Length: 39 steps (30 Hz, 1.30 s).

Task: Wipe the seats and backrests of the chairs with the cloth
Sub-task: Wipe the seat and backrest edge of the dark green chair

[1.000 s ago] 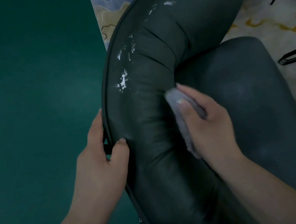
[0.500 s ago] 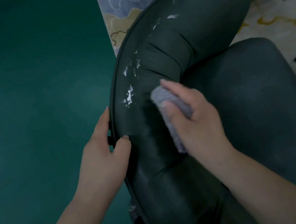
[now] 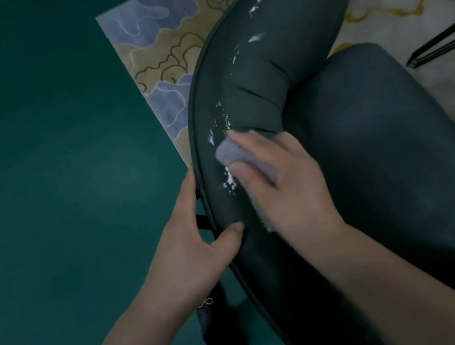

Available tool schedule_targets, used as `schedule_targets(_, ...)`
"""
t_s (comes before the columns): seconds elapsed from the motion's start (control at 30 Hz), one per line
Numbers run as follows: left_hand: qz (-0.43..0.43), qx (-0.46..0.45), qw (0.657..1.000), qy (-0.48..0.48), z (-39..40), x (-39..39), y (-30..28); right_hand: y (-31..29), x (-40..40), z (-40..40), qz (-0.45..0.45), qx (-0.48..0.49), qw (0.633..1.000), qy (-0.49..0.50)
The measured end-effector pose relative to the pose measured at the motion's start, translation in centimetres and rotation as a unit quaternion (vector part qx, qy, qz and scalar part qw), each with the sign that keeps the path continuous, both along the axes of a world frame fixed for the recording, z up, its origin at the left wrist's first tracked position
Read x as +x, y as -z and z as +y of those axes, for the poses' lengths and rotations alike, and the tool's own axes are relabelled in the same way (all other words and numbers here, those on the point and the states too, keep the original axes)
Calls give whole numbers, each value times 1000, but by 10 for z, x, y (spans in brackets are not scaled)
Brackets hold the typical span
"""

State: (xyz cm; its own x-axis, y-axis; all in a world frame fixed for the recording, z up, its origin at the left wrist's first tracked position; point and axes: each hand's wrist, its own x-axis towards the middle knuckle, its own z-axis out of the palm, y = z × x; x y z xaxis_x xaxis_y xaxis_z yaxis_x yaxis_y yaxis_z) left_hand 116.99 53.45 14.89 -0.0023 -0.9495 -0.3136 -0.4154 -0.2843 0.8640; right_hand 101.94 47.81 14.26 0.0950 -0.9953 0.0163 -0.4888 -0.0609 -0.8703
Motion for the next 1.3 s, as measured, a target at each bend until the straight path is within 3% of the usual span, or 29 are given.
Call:
schedule_targets(0.1,9,15,999,45,-7,14,2,5,-17,-2,11,58,993,103)
schedule_targets(0.17,8,23,997,72,-14,22,3,0,-16,6,-18,44,988,150)
schedule_targets(0.23,5,19,996,89,-21,28,5,-9,4,13,-2,-22,994,108)
schedule_targets(0.3,4,16,994,112,-27,33,7,-10,25,17,98,-70,992,23)
schedule_targets(0.37,11,7,992,129,-30,37,8,-7,27,13,137,-56,988,37)
schedule_targets(0.53,36,15,993,115,-43,48,14,-6,-1,5,57,40,982,177)
schedule_targets(0.7,57,8,991,125,-59,50,19,-11,33,-4,79,-14,996,49)
schedule_targets(0.83,53,8,992,118,-68,52,17,0,-1,-17,106,28,984,140)
schedule_targets(0.9,39,8,993,114,-73,51,16,1,-3,-19,68,35,982,171)
schedule_targets(1.0,19,5,994,108,-77,47,16,-5,24,-33,21,-21,990,138)
schedule_targets(1.13,4,-2,994,107,-79,45,15,-7,42,-51,81,-56,994,46)
schedule_targets(1.3,1,14,994,104,-84,42,11,-2,11,-49,70,-8,988,138)
